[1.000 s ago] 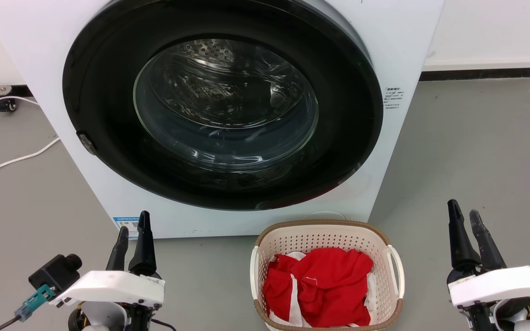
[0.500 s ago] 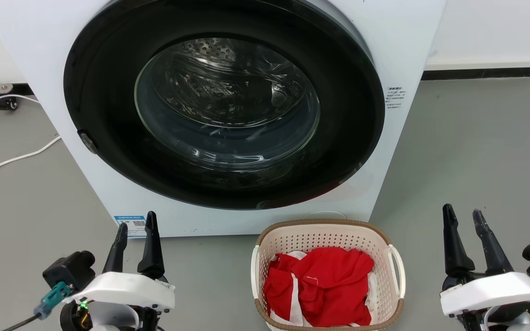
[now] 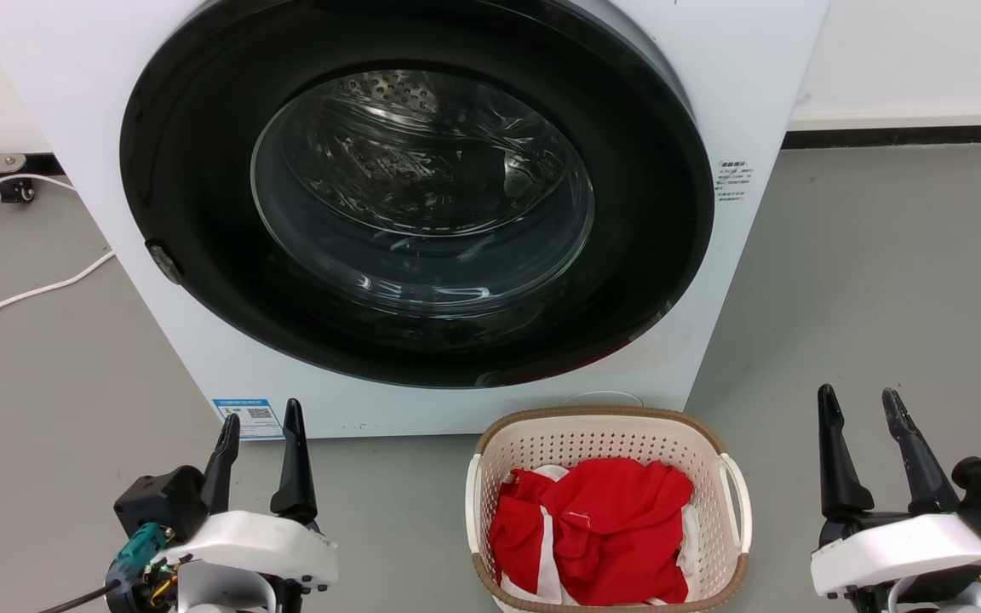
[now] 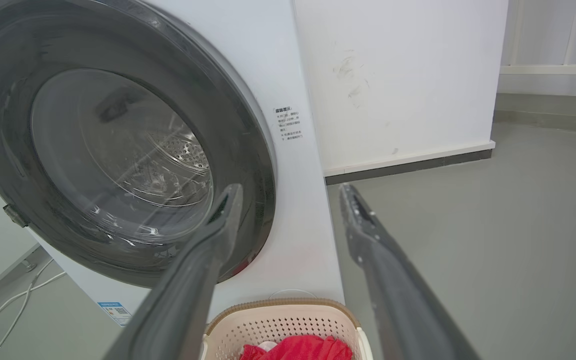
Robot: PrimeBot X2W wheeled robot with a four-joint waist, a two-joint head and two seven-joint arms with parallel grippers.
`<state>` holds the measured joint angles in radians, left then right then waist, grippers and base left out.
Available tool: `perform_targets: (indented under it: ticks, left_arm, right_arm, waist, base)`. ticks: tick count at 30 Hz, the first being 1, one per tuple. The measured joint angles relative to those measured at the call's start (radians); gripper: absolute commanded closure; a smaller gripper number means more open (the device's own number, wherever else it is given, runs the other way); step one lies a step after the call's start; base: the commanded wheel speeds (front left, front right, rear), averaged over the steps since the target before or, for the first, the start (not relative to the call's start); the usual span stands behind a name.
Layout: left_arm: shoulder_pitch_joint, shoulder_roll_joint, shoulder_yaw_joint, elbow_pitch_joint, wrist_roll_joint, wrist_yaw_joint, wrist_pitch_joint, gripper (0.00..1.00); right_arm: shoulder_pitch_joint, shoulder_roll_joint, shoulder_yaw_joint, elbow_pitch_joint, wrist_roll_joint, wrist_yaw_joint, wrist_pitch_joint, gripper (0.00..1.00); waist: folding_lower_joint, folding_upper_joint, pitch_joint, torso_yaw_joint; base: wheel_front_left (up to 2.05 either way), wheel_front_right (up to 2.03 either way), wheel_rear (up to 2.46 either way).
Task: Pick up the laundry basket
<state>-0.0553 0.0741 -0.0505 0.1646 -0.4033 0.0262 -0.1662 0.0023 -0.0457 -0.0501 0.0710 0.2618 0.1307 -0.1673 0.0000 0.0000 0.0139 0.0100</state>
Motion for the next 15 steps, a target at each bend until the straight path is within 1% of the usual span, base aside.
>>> perform_targets:
  ticks: [15]
  left_arm:
    - [0.011, 0.002, -0.013, -0.002, 0.126, 0.018, -0.034, 0.0]
  right_arm:
    - [0.019, -0.001, 0.005, -0.012, -0.148, 0.0, -0.032, 0.0]
  waist:
    - [0.0, 0.0, -0.003, 0.005]
  base:
    - [0.0, 0.0, 0.0]
